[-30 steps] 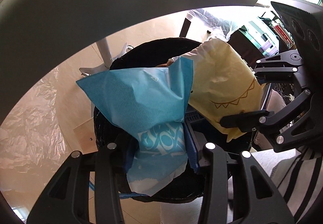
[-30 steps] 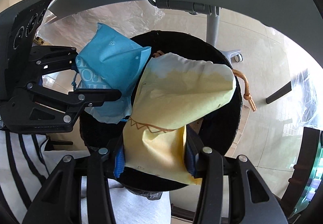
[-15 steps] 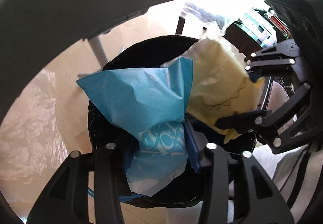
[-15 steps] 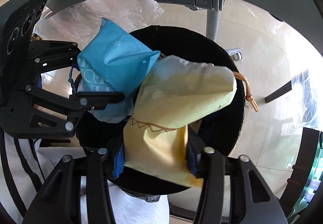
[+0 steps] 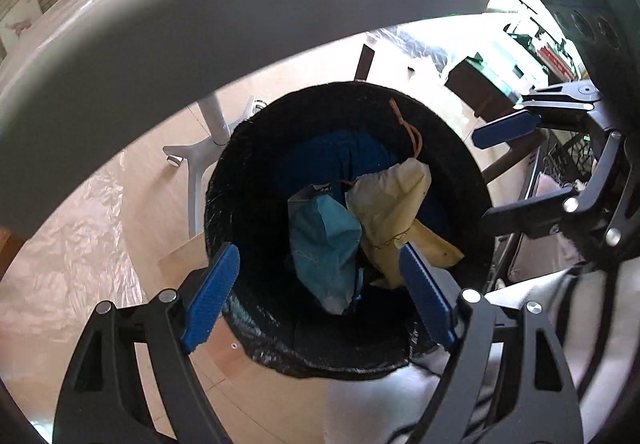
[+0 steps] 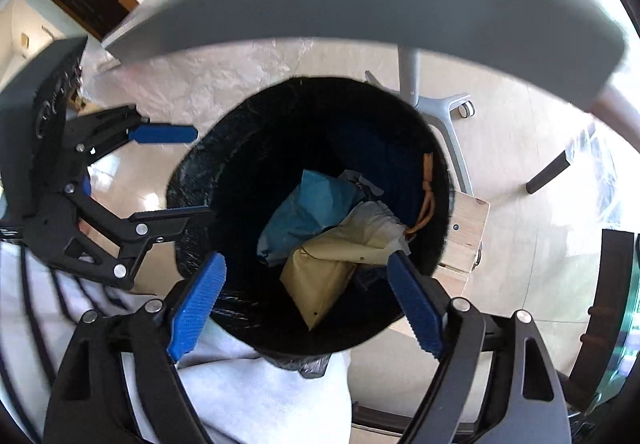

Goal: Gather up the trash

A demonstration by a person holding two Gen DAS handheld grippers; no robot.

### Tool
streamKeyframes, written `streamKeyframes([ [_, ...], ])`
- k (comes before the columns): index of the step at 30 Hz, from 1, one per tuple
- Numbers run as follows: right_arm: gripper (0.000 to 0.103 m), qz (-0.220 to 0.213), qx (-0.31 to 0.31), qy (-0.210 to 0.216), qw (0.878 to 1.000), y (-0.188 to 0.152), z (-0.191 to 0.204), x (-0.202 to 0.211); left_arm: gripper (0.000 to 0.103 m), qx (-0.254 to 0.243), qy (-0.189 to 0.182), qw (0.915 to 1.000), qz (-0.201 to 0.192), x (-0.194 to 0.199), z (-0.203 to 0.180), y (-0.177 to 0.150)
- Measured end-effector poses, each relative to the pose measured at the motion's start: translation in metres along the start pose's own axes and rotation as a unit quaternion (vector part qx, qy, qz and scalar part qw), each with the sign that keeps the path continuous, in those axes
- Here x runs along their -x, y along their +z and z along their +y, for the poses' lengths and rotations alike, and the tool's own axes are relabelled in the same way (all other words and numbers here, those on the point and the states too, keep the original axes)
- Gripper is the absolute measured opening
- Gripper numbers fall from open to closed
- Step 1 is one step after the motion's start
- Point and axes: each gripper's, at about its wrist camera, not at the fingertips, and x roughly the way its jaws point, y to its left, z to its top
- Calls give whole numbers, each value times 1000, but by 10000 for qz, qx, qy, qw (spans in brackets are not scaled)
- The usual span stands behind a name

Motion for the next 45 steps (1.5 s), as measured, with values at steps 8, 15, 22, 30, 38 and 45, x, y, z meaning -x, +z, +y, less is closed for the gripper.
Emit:
streamKeyframes([
  [8,89,-169,-33,7,9999,1,9,38,90,215,176,9987,-434,51,-1,1],
  [15,94,-819,-122,-86,9965,7,16,98,98,568,303,9899,-1266,114,0,20],
  [22,99,-1848,-416,-563,9803,54,-6,142,101,1130,711,9727,-1896,139,34,62],
  [30,99,-1957,-1122,-946,9696,109,-63,115,101,2013,1116,9571,-1760,116,106,98],
  [38,99,-1850,-1203,-1550,9630,159,-110,86,101,2369,1558,9459,-1580,91,170,130],
  [45,99,-1883,-1246,-1922,9550,201,-152,76,101,2609,1761,9386,-1410,64,216,143],
])
